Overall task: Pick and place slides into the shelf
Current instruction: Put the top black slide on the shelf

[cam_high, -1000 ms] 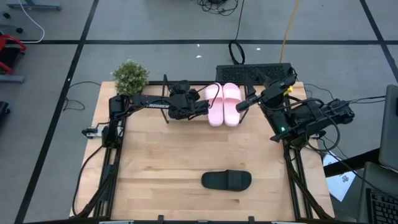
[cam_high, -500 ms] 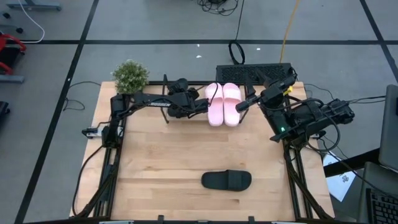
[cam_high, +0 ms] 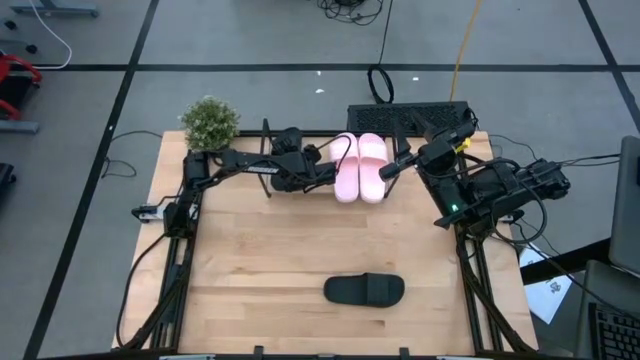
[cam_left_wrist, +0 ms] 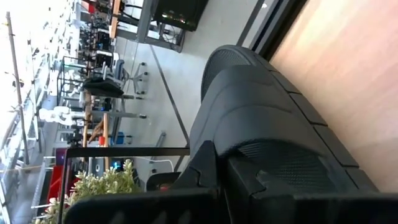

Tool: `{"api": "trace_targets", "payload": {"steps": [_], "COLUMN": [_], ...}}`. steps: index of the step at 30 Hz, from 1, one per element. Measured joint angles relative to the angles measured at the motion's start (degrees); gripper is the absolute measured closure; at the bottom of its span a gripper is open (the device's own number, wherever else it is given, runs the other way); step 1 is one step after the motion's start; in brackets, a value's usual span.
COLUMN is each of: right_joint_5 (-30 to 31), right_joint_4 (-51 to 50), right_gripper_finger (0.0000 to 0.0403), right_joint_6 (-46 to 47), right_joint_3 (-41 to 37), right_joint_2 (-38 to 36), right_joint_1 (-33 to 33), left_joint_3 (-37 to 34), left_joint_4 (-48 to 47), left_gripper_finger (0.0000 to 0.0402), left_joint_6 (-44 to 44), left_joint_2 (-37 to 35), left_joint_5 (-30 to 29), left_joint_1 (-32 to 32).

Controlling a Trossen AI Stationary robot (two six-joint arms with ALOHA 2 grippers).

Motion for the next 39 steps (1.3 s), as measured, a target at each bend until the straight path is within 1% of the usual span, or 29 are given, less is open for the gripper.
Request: {"api": "trace_targets", "payload": {"steps": [8,14,27,39], "right_joint_5": [0.08,-0.02,-0.09,-0.14], "right_joint_4": [-0.1,-0.15,-0.17,-0.32], "right_gripper_finger": [0.0257,0.0257,0.0257,0.0257], "right_joint_6": [-0.02,-0.02,0.37,0.41], "right_joint_3": [0.0,0.0,0.0,0.0], "right_joint_2": [0.02,0.02,0.02,0.02], "right_joint_1": [0.0,0.0,-0.04,-0.54], "left_joint_3": [0.0,0.0,-0.02,-0.01], "left_joint_4": [-2.24,-4.23,-5.53,-6.76], "left_gripper_finger": [0.0401,0.0401,0.0401,0.0401], "left_joint_6": [-0.91,-3.24,-3.07,-3.42], "left_joint_2": [0.15,0.15,0.15,0.15], "left_joint_5": [-0.59,0.79,1.8,1.23], "left_joint_1": [-0.31,-0.31,-1.46,-1.75]}}
